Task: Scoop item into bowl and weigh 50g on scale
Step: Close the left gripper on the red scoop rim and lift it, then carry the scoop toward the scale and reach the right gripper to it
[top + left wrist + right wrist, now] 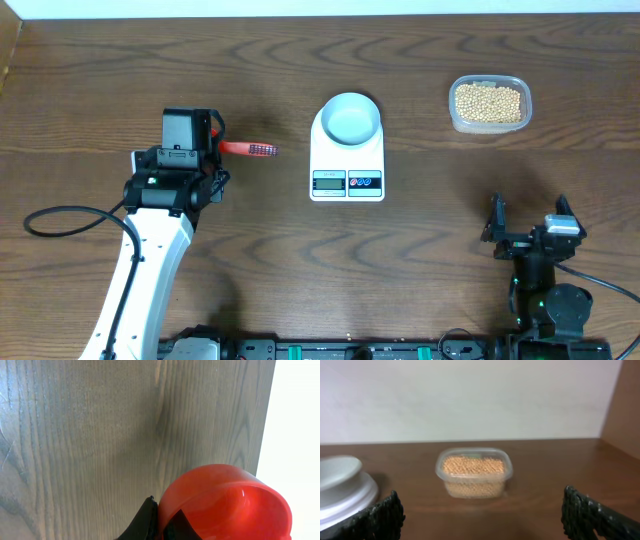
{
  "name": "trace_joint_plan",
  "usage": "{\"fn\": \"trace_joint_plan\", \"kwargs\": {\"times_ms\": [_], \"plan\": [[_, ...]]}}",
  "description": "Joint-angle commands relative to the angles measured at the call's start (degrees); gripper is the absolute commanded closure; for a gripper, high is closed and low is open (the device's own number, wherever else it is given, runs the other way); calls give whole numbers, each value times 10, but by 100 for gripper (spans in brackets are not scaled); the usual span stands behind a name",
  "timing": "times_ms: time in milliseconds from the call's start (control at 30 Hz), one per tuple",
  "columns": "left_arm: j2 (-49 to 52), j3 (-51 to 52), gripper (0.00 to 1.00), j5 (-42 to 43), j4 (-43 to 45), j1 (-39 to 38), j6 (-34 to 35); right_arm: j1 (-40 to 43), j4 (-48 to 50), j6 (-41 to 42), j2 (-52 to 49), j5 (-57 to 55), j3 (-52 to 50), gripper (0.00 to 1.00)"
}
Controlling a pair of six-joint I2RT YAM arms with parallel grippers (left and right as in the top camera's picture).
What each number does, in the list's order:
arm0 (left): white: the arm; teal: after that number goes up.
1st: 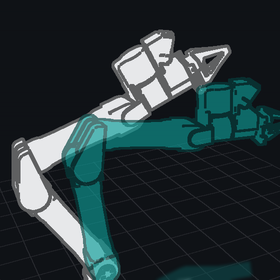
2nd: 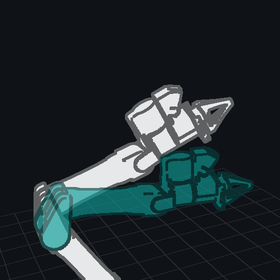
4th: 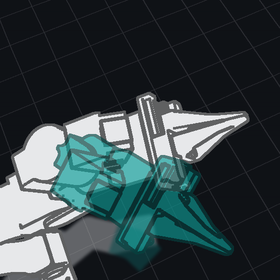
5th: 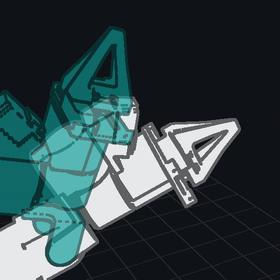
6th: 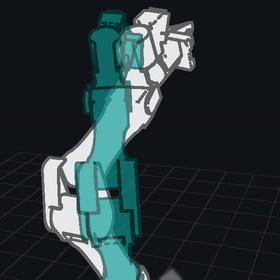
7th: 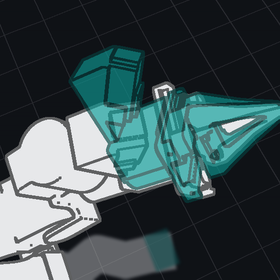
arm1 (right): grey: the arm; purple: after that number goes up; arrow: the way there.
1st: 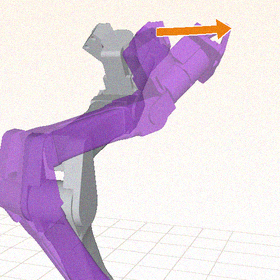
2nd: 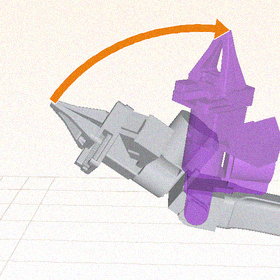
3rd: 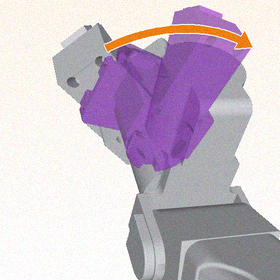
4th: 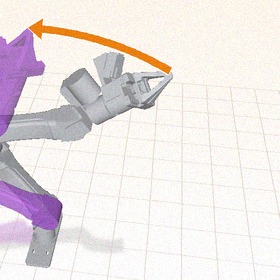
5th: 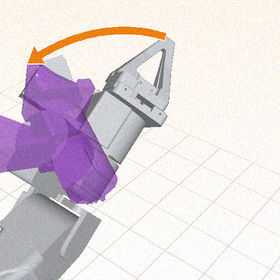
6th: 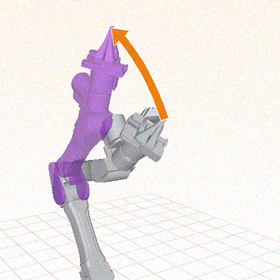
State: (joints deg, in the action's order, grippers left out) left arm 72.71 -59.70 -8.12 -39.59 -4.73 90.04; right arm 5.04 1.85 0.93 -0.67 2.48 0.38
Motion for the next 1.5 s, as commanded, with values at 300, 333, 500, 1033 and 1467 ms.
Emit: {"fn": "trace_joint_plan", "kwargs": {"times_ms": [300,333,500,1033,1467], "plan": [[3,-3,93,27,1,-2,3,2,150,95,-47,147,-1,1],[3,-3,93,39,4,-2,3,2,166,110,-60,151,-1,1],[3,-3,93,82,38,-17,0,2,291,205,-171,198,2,1],[4,-3,93,70,141,-137,1,-16,385,274,-658,597,283,1],[55,-3,93,78,218,-175,1,-59,419,327,-775,648,330,4]]}}
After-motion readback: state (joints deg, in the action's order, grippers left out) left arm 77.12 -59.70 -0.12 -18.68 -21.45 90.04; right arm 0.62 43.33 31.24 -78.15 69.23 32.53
